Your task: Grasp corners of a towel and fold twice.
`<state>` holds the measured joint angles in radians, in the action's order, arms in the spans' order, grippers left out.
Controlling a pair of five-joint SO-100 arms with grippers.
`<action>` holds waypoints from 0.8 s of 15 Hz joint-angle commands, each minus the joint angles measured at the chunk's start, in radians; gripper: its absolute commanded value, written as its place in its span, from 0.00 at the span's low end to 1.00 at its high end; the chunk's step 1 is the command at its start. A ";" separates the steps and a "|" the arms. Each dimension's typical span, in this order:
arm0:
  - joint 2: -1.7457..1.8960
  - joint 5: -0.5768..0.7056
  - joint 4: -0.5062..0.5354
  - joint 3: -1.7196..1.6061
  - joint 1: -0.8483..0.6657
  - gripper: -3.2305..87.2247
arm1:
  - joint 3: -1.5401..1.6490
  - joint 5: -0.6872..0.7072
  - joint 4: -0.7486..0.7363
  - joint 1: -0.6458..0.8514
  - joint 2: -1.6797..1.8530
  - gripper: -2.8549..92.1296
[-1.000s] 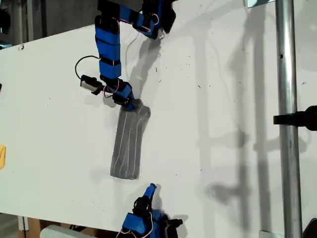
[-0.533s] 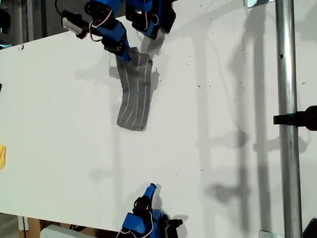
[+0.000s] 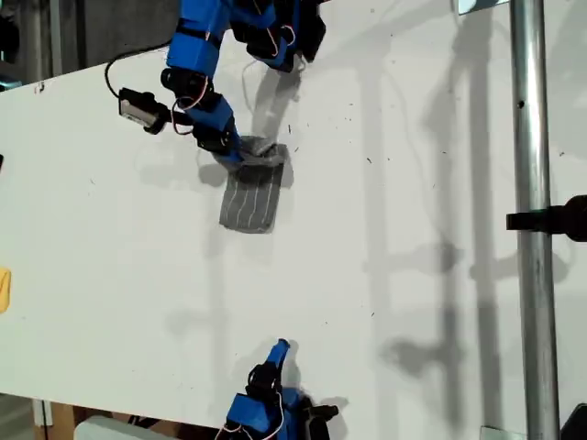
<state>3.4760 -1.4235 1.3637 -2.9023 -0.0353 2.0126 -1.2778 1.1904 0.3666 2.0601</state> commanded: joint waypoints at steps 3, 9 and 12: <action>0.006 -0.006 -0.006 0.009 0.003 0.02 | -0.311 0.046 -0.158 -0.015 -0.345 0.03; 0.006 -0.011 -0.005 0.008 0.008 0.02 | -0.499 0.141 -0.437 0.011 -0.520 0.28; 0.006 -0.014 -0.006 0.006 0.006 0.02 | -0.712 0.390 -0.630 0.005 -0.538 0.37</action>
<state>3.4760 -1.4266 1.3637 -2.9023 -0.0353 1.4665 -0.9741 0.6151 0.3682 1.5018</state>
